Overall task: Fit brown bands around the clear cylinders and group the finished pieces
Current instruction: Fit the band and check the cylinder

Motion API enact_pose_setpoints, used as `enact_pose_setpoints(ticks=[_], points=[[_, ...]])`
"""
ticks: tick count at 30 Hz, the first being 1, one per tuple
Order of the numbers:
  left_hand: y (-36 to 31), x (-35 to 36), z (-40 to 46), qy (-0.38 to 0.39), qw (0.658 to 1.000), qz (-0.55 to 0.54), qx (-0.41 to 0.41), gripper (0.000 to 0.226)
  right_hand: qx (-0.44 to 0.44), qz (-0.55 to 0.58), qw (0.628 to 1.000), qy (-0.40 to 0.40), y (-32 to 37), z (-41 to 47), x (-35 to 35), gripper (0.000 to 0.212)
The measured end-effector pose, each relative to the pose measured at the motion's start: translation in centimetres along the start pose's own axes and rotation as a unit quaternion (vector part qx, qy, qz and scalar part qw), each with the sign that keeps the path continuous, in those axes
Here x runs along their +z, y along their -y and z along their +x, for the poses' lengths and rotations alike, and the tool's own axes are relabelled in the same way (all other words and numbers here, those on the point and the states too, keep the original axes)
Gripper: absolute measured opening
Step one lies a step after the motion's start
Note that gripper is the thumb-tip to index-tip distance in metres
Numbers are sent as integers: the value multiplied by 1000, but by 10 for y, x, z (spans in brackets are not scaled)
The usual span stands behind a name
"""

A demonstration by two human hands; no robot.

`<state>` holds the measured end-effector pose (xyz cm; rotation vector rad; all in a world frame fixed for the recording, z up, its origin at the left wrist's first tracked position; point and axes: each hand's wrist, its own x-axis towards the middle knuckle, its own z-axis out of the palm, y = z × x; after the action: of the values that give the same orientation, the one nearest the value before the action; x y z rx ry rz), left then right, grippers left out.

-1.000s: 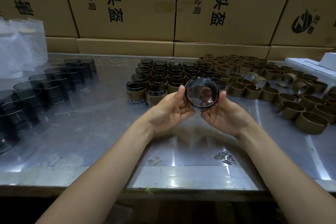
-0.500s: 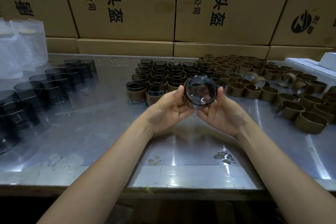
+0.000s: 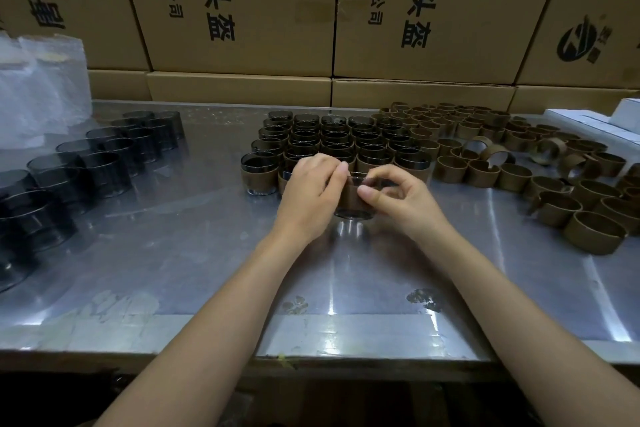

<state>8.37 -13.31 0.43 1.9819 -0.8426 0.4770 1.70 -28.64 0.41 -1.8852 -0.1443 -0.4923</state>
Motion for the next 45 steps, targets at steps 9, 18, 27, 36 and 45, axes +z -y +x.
enact_pose_setpoints(ticks=[9, 18, 27, 36, 45], points=[[7, -4, 0, -63, 991, 118, -1, 22, 24, -218, 974, -58, -22, 6, 8, 70], [21, -5, -2, -25, 979, 162, -121, 37, 51, -366, 928, -40, -27, 16, 19, 66], [21, -4, -5, -1, 980, 154, -122, 42, 20, -469, 877, -107, -30, 22, 31, 66], [22, -5, -6, -14, 985, 138, -103, 52, 39, -464, 881, -83, -28, 23, 30, 65], [10, -9, -18, -52, 977, 153, -142, 70, -11, -427, 892, -145, -18, 11, 32, 49]])
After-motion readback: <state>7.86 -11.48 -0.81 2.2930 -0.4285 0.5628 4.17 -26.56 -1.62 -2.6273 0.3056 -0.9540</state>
